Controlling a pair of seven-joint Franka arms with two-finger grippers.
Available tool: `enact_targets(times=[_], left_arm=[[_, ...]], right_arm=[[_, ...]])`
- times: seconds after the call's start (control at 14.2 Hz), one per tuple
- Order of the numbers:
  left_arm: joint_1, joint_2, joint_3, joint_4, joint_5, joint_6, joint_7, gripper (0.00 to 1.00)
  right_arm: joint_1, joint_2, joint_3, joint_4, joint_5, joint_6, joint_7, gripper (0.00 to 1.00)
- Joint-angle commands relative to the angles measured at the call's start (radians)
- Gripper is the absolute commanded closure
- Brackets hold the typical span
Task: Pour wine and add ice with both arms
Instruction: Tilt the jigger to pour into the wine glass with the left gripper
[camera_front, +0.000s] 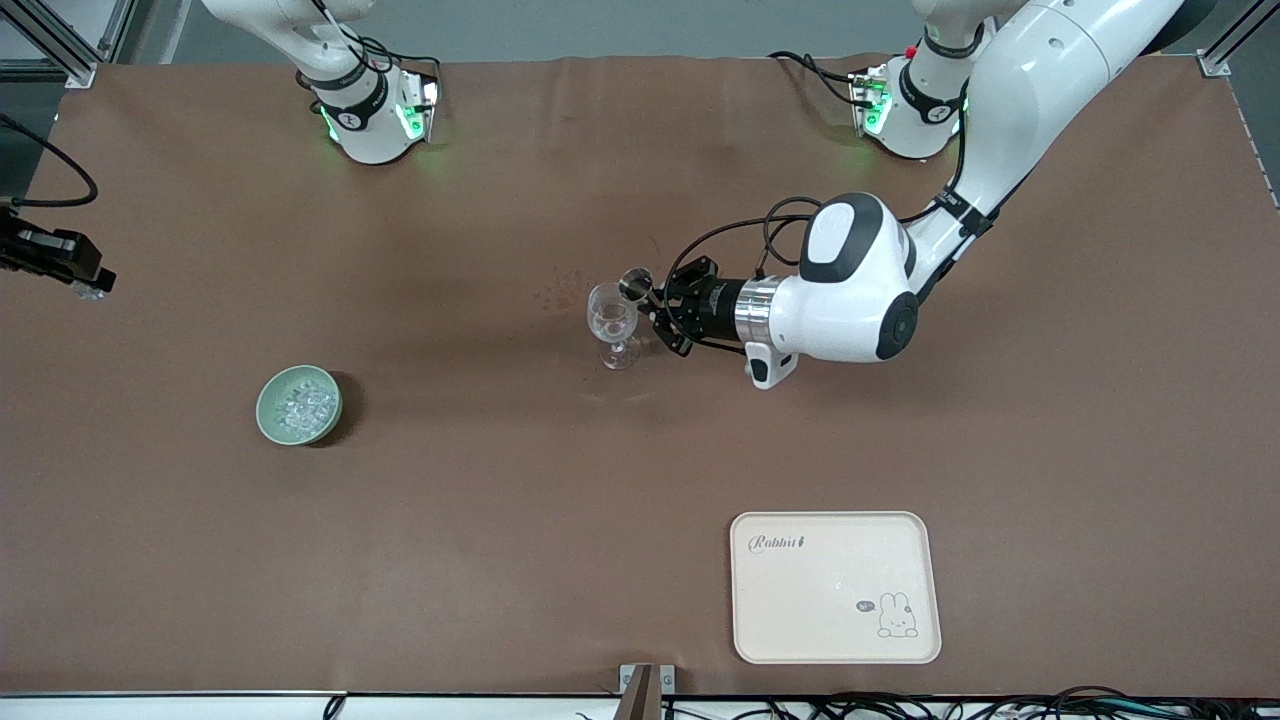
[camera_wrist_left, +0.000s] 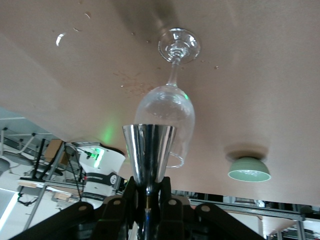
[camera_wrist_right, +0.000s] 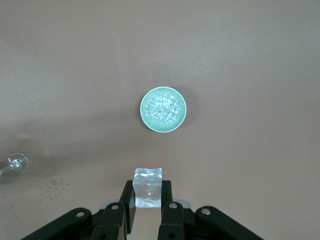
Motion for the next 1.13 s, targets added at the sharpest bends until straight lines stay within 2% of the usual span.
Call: enact_targets(times=[0.0, 0.28, 0.56, 0.85, 1.06], left_arm=[[-0.023, -0.029, 0.006, -0.003, 0.049, 0.024, -0.070, 0.99], [-0.057, -0.019, 0.008, 0.020, 0.201, 0.024, -0.218, 0.99], [-0.086, -0.010, 0.013, 0.038, 0.265, 0.024, -0.297, 0.99], [-0.114, 0.004, 0.013, 0.057, 0.406, 0.023, -0.415, 0.99], [-0.137, 0.007, 0.014, 0.063, 0.455, 0.020, -0.468, 0.99]], right_arm=[[0.003, -0.008, 0.001, -0.012, -0.005, 0.005, 0.013, 0.99], [0.003, -0.009, 0.001, -0.012, -0.005, 0.003, 0.013, 0.99], [0.002, -0.008, 0.001, -0.013, -0.005, 0.003, 0.013, 0.99], [0.002, -0.008, 0.001, -0.013, -0.002, 0.003, 0.013, 0.99], [0.000, -0.008, 0.001, -0.013, -0.002, 0.005, 0.011, 0.99]])
